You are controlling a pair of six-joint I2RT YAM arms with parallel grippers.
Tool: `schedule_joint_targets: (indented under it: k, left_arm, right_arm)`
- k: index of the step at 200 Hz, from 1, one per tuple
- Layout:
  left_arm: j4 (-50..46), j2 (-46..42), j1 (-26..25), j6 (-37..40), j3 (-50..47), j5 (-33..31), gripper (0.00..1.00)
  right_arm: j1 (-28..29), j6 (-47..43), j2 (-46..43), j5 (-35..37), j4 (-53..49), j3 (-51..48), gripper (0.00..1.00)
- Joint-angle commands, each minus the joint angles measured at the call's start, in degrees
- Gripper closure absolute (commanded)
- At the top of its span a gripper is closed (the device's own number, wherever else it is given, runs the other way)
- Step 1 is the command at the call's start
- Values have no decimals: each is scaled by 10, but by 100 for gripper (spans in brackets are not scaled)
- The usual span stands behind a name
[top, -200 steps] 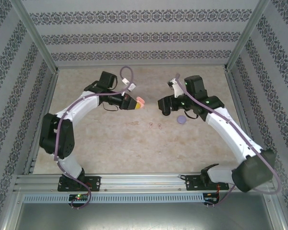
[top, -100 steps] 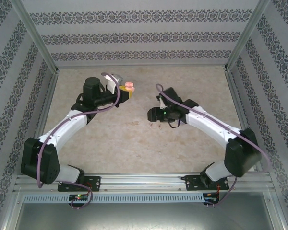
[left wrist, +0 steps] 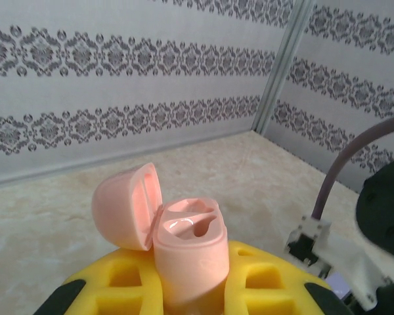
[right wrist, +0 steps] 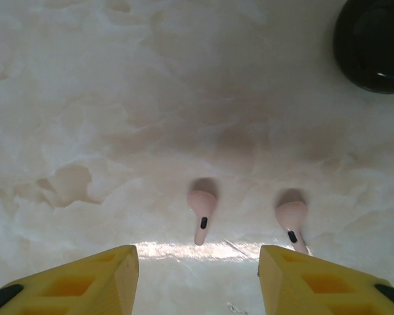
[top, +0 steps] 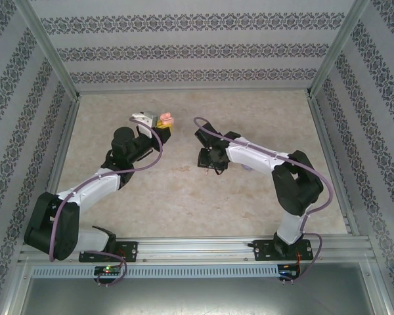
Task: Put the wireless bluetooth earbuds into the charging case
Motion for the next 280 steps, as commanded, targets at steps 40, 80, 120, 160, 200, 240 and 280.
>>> schedule_joint_targets:
  k: [40,80,120,160,200,240,280]
  left_arm:
    - [141,-1,-3,-60,-6,17,100]
    - [154,-10,-2,-80,-10,3,100]
    - [166,-9,-2,-95,-11,4,100]
    - [196,-3,-3,-108,-21,6,100]
    - [204,-7,-2,-109,-29,3,100]
    - [204,-10,-2,-107,-32,0,100]
    - [204,-7,-2,-107,-32,0,100]
  right_arm:
    - [17,33,64,36,-37,53,52]
    - [20,33,91,43,-45,64,54]
    - [21,28,110,43,-46,78,56]
    - [21,25,131,46,-52,97,59]
    - [20,23,145,50,-54,100,61]
    - [21,21,152,48,-54,100,65]
    - [21,19,157,48,-52,101,68]
